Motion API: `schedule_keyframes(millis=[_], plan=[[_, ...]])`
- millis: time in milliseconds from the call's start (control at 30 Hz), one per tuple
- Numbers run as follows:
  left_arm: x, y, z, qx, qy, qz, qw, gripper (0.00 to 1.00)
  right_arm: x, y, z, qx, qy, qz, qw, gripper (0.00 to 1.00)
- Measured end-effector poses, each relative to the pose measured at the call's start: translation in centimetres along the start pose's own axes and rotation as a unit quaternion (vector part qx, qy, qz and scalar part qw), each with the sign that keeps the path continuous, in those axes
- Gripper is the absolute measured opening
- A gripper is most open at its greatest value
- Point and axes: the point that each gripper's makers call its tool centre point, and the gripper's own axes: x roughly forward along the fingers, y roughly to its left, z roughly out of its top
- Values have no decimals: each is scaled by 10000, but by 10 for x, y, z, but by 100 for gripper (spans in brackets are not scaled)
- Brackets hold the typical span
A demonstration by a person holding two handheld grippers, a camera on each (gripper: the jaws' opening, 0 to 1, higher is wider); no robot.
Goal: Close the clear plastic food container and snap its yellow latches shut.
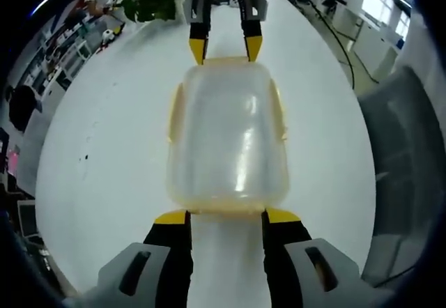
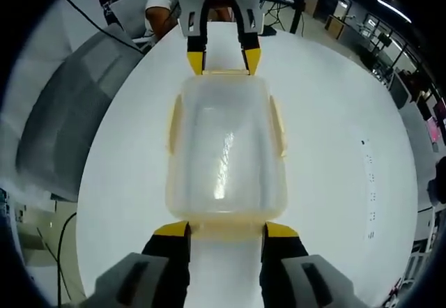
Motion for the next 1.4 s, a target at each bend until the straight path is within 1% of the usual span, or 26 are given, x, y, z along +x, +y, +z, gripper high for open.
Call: schedule_keyframes(millis=[33,67,133,167,267,367,467,533,633,700,733,833,900,933,967,1033,1067,1100,1133,1167,1200,1267,1300,1333,1367,1400], plan=[[0,-1,-1,4,-24,-19,10000,39,1,0,-1,1,-1,-3,10000,37],[2,-3,-3,-54,-85,-63,9999,46,2,2,-4,-20,53,37,10000,38],[5,-2,-9,-198,-54,-10,9998,59,3,5,-8,-101,121,56,9999,38],[4,-1,-12,-121,-88,70,9999,60,3,8,-9,3,96,120,9999,41],[2,-4,-17,-314,-112,-6,9994,55,1,9,-12,180,40,143,9997,45],[-2,-4,-21,-365,-150,77,9992,58,-3,11,-15,300,-1,108,9995,52],[-6,-3,-22,-424,-147,112,9989,56,-9,12,-14,454,-102,67,9989,54],[-11,-3,-19,-435,-228,159,9987,56,-11,12,-11,549,-192,27,9983,56],[-17,-2,-12,-495,-357,204,9979,56,-17,12,-4,617,-323,-35,9976,56],[-21,0,-7,-657,-476,252,9964,55,-20,12,0,725,-404,-64,9965,55],[-24,0,-4,-833,-562,230,9947,55,-23,10,4,843,-496,-126,9951,55],[-29,2,3,-1100,-755,277,9907,56,-26,8,12,1160,-680,-167,9908,54],[-34,6,12,-1335,-988,431,9852,57,-28,6,14,1278,-671,-254,9892,52],[-35,6,11,-1311,-936,460,9859,57,-29,6,16,1283,-695,-274,9889,48],[-34,6,11,-1247,-859,552,9869,57,-30,3,17,1377,-697,-404,9872,47],[-33,5,13,-1336,-828,584,9859,56,-31,3,23,1574,-793,-428,9834,49],[-32,3,15,-1482,-874,559,9835,56,-31,2,25,1710,-852,-435,9806,50],[-32,3,18,-1651,-906,563,9805,56,-32,-2,27,1783,-868,-549,9786,48],[-31,3,18,-1693,-903,574,9797,57,-33,-1,29,1757,-906,-546,9787,44],[-30,3,18,-1706,-888,573,9797,57,-33,-1,30,1869,-944,-562,9762,42],[-29,3,17,-1907,-845,588,9762,58,-32,-4,30,2147,-956,-660,9697,42],[-27,4,16,-2348,-829,620,9665,56,-32,-4,35,2315,-1093,-645,9645,42],[-26,4,17,-2574,-867,588,9606,56,-32,-5,36,2570,-1131,-664,9575,42],[-25,4,18,-2986,-942,547,9481,56,-31,-8,36,2670,-1167,-729,9538,42],[-24,3,16,-3179,-908,547,9422,55,-31,-8,37,2682,-1202,-726,9531,41],[-23,3,15,-3381,-887,546,9353,55,-30,-8,33,2902,-1132,-772,9471,40]])
